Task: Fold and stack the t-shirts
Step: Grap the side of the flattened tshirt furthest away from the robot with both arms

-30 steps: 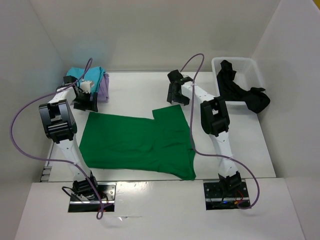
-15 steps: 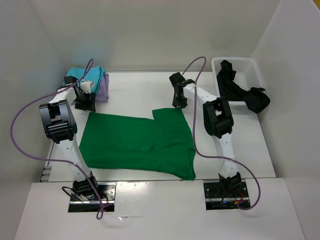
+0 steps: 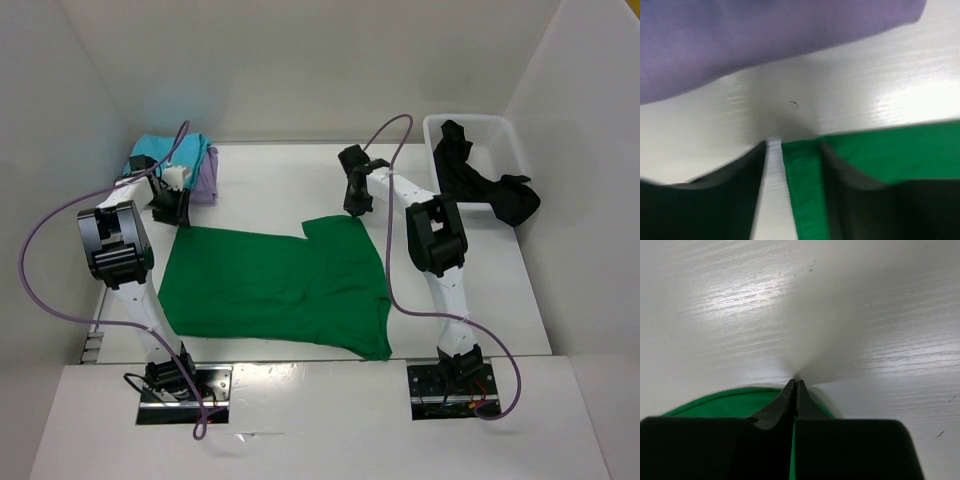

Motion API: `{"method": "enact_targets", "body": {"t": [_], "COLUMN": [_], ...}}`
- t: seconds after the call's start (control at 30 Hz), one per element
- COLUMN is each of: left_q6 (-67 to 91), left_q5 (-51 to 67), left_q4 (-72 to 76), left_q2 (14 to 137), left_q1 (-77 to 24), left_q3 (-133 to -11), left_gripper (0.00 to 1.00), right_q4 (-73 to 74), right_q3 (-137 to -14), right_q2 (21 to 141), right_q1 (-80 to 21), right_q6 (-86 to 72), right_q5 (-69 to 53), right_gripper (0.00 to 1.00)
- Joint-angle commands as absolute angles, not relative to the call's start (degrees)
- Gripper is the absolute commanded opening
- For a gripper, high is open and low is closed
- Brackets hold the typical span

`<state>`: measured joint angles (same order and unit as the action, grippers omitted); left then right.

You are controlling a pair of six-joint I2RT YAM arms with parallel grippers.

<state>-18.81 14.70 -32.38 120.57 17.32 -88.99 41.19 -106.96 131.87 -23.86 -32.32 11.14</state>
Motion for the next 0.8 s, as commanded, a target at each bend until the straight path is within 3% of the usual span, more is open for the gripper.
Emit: {"method": "enact_targets", "body": {"t": [0.0, 0.13, 0.37, 0.6, 0.77], "left_q6": [-18.6, -18.6, -23.4, -37.2, -42.6], "left_q5": [15.5, 15.5, 18.9, 15.8, 12.1], "left_q4": [-40.7, -41.2, -39.4, -32.3, -31.1], "left_q2": [125.2, 125.2, 118.0, 97.3, 90.4], "left_q1": [16.3, 16.3, 15.7, 15.7, 18.2], "left_q3": [-87.5, -88.1, -83.8, -68.3, -61.4], "left_gripper": [0.47, 0.0, 0.0, 0.0, 0.0], "right_q4": [41.1, 40.5, 39.5, 38.1, 37.5], "right_q3": [-104.4, -102.8, -95.1, -73.2, -60.2], "right_q2": [130.2, 127.8, 116.8, 97.2, 84.5], "right_q1": [-24.8, -24.8, -25.3, -32.8, -38.8], "right_q6": [-32.8, -32.8, -34.0, -42.6, -53.0], "right_q5": [10.0, 10.0, 9.5, 10.2, 10.8], "right_gripper": [0.0, 0.0, 0.0, 0.0, 0.0]}}
